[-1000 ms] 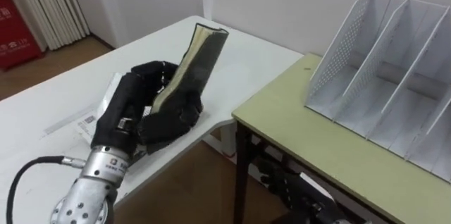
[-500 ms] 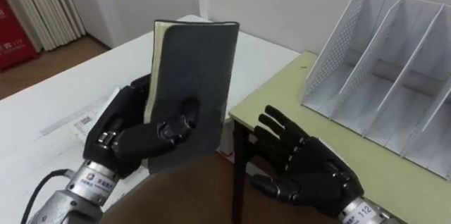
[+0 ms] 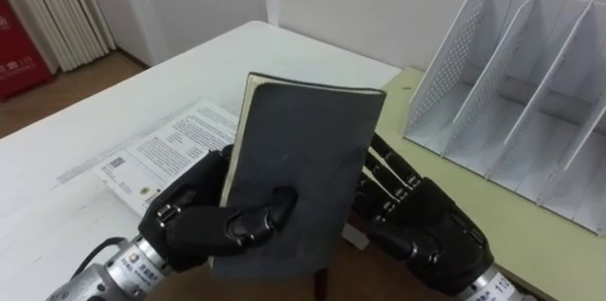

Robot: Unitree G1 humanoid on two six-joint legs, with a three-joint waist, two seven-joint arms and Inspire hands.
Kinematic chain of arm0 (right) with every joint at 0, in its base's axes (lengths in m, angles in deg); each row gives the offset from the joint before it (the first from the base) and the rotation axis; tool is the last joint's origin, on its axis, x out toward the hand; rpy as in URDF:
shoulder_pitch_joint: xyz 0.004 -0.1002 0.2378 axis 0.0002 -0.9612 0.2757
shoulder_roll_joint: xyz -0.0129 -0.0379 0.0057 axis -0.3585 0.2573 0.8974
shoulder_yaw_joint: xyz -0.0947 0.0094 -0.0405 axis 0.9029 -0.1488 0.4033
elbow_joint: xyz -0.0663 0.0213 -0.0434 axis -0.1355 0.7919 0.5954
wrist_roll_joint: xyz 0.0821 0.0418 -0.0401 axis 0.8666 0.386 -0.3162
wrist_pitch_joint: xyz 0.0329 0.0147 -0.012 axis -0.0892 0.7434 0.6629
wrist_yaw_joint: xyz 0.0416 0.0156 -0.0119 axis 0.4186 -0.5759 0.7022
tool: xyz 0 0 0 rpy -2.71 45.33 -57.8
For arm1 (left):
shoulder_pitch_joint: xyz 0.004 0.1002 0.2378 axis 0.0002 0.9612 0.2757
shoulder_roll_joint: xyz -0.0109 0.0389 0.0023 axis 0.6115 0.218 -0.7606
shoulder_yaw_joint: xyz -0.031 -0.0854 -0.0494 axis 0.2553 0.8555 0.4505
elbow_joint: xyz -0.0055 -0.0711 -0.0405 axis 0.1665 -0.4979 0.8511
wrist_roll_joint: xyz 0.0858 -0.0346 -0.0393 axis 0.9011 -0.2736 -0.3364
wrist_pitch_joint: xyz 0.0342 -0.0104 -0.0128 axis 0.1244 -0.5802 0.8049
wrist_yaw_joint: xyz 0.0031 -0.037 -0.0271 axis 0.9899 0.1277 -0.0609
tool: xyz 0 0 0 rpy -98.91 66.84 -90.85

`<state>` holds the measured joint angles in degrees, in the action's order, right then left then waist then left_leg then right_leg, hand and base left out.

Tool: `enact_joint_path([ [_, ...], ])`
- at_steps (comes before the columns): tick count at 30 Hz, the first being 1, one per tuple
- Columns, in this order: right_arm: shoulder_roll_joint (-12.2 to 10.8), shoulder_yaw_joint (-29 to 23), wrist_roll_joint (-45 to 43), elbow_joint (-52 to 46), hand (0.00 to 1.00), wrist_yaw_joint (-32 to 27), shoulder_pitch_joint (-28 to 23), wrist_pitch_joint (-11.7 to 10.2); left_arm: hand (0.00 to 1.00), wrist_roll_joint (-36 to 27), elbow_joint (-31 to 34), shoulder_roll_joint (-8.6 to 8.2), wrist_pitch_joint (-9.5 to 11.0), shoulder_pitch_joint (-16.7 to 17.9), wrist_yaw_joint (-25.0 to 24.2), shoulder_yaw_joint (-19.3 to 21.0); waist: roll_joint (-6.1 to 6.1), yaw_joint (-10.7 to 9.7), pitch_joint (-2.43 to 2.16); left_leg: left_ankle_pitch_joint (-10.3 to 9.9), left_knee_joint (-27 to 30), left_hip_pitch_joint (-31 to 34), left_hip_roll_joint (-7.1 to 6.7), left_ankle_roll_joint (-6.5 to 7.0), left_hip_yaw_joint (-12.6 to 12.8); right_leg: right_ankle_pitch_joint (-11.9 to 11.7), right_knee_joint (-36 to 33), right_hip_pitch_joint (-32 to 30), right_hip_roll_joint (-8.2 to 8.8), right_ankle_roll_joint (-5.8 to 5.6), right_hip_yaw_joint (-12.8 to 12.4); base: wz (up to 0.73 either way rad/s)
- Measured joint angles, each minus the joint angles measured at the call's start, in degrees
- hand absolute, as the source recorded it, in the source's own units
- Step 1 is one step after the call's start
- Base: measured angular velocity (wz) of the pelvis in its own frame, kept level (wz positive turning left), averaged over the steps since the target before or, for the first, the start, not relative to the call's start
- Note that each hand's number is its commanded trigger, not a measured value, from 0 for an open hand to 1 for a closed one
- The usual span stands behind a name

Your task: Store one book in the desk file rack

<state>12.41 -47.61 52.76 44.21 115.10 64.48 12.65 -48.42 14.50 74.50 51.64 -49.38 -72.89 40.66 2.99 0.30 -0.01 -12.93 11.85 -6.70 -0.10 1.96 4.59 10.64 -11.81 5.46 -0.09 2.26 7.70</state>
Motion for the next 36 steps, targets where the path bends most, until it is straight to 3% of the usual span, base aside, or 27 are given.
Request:
enact_joint_path([
  [2, 0.1, 0.2, 0.0, 0.0, 0.0, 0.9, 0.0, 1.0, 1.0, 0.2, 0.0, 0.18, -1.2, 0.0, -0.8, -0.1, 0.33, -0.1, -0.21, 0.0, 0.0, 0.0, 0.01, 0.0, 0.0, 0.0, -0.1, 0.0, -0.01, 0.01, -0.1, 0.0],
  [6, 0.6, 1.2, 0.0, 0.0, 0.0, 2.2, 0.0, 2.1, 1.0, 0.3, 0.0, 1.81, -1.9, 0.0, -1.2, -0.6, 0.45, -0.1, -0.16, 0.0, 0.0, 0.0, 0.04, 0.0, 0.4, 0.2, -0.9, -0.5, -0.03, 0.12, -0.6, -0.05],
  [11, 2.4, 4.6, -0.3, 0.0, 0.0, 4.5, 0.0, 3.2, 1.0, 0.6, 0.0, 4.46, -2.1, 0.0, -1.4, -3.2, 0.38, 0.0, 0.38, 0.0, 0.0, 0.5, 0.13, 0.0, 1.3, 0.2, -1.0, -1.0, -0.12, 0.11, -1.2, -0.07],
  [16, 2.8, 6.1, -0.3, 0.0, 0.01, 5.8, 0.0, 3.4, 1.0, 0.6, 0.0, 5.53, -2.1, -0.3, -2.0, -3.6, 0.37, 0.0, 0.45, 0.0, 0.9, 2.3, 0.18, 0.0, 1.3, 0.1, -1.2, -2.6, -0.08, 0.19, -1.2, 0.0],
  [18, 3.6, 7.0, -0.3, -0.1, 0.08, 5.8, 0.0, 3.4, 1.0, 0.6, -0.1, 6.1, -2.1, -0.4, -2.3, -3.9, 0.39, 0.2, 0.44, 0.0, 0.9, 2.2, 0.19, -0.01, 1.4, 0.1, -1.2, -2.6, -0.08, 0.18, -1.2, 0.0],
  [19, 4.2, 7.4, -0.3, -0.1, 0.36, 6.0, 0.0, 3.4, 1.0, 0.5, -0.3, 6.4, -2.1, -0.5, -2.5, -4.1, 0.4, 0.2, 0.44, 0.0, 0.9, 2.2, 0.2, -0.01, 1.3, 0.1, -1.2, -2.6, -0.09, 0.19, -1.3, 0.0],
  [20, 4.7, 7.9, -0.4, -0.1, 0.53, 6.1, 0.0, 3.4, 1.0, 0.5, -0.7, 6.51, -2.1, -0.6, -2.6, -4.3, 0.41, 0.2, 0.44, 0.0, 0.9, 2.2, 0.2, -0.01, 1.3, 0.2, -1.2, -2.6, -0.09, 0.19, -1.4, 0.0],
  [21, 4.8, 8.1, -0.5, -0.1, 0.94, 6.1, 0.0, 3.4, 1.0, 0.6, -0.9, 6.56, -2.1, -0.7, -2.6, -4.3, 0.41, 0.3, 0.44, 0.0, 0.9, 2.2, 0.2, -0.01, 1.4, 0.1, -1.2, -2.6, -0.09, 0.19, -1.4, 0.0],
  [22, 5.0, 8.2, -1.1, -0.1, 1.0, 5.9, 0.0, 3.4, 1.0, 0.6, -1.2, 6.65, -2.1, -0.7, -2.8, -4.4, 0.4, 0.5, 0.45, 0.0, 0.9, 2.2, 0.2, -0.01, 1.3, 0.2, -1.2, -2.6, -0.09, 0.19, -1.4, 0.0],
  [26, 5.8, 8.0, -2.3, 0.4, 1.0, 3.6, 0.0, 3.3, 1.0, 0.4, -1.1, 6.75, -2.1, -0.9, -5.3, -5.3, 0.34, 0.8, 0.48, 0.0, 0.9, 2.1, 0.18, -0.02, 1.2, 0.2, -1.4, -2.6, -0.06, 0.18, -1.4, 0.0],
  [32, 8.9, 10.5, -3.0, 0.2, 1.0, 4.3, 0.0, 3.3, 1.0, 0.5, -1.7, 8.26, -2.1, -1.0, -3.4, -6.9, 0.25, 1.6, 0.51, 0.0, 1.0, 2.6, 0.24, -0.01, 1.0, 0.2, -2.1, -3.5, -0.14, 0.25, -1.4, 0.0],
  [36, 9.0, 10.9, -3.4, 0.2, 1.0, 4.8, -0.3, 3.0, 1.0, 0.4, -2.5, 8.92, -2.1, -1.0, -4.0, -7.4, 0.14, 1.6, 0.5, 0.0, 1.6, 3.2, 0.27, -0.01, 0.8, 0.2, -2.3, -3.8, -0.13, 0.31, -1.2, 0.03],
])
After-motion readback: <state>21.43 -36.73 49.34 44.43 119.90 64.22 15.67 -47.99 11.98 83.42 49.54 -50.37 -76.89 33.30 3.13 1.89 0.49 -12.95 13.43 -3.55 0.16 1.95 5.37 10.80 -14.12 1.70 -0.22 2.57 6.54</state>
